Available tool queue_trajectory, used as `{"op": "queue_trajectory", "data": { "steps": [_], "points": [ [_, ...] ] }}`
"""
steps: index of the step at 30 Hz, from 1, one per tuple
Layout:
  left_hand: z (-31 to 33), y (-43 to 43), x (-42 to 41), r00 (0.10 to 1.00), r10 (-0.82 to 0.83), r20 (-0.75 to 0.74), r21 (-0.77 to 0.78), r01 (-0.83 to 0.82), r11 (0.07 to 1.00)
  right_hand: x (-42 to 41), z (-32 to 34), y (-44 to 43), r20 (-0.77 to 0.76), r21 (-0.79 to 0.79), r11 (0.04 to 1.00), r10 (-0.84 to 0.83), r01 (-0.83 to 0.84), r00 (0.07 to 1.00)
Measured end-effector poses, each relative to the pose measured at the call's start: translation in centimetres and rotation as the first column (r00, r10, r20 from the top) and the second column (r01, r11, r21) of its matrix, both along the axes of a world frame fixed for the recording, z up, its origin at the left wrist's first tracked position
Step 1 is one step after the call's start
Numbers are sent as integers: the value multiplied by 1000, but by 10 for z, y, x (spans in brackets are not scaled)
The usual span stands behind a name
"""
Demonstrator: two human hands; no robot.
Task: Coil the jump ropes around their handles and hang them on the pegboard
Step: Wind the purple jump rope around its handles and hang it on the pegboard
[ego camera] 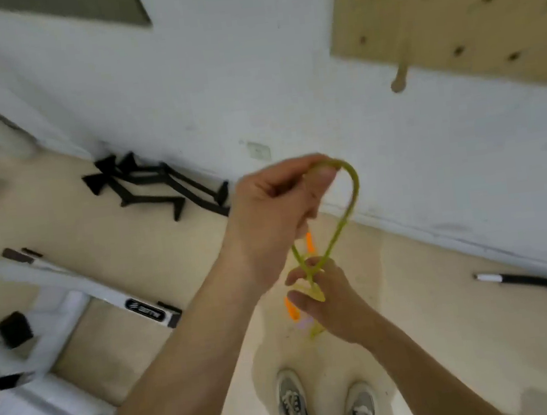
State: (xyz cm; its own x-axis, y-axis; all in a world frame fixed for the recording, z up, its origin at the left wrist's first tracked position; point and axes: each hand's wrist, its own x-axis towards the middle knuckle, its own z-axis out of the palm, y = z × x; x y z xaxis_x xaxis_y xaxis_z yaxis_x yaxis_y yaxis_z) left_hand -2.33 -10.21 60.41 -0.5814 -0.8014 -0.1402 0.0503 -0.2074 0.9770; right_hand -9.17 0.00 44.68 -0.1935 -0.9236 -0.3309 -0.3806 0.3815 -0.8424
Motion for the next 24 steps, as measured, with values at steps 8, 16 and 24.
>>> {"op": "queue_trajectory", "data": {
  "steps": [8, 16, 24],
  "points": [
    [169, 37, 36, 964, 183, -195, 41, -178, 983, 21, 125, 38, 145, -47, 987, -146, 154, 979],
    [164, 74, 91, 979, -37, -199, 48, 47, 998, 45, 261, 71, 469, -196, 883, -298, 427, 832],
    [102, 127, 198, 899, -379, 220, -134, 413, 901, 92, 344, 85, 622, -73, 842, -381, 535, 684]
  ]
}}
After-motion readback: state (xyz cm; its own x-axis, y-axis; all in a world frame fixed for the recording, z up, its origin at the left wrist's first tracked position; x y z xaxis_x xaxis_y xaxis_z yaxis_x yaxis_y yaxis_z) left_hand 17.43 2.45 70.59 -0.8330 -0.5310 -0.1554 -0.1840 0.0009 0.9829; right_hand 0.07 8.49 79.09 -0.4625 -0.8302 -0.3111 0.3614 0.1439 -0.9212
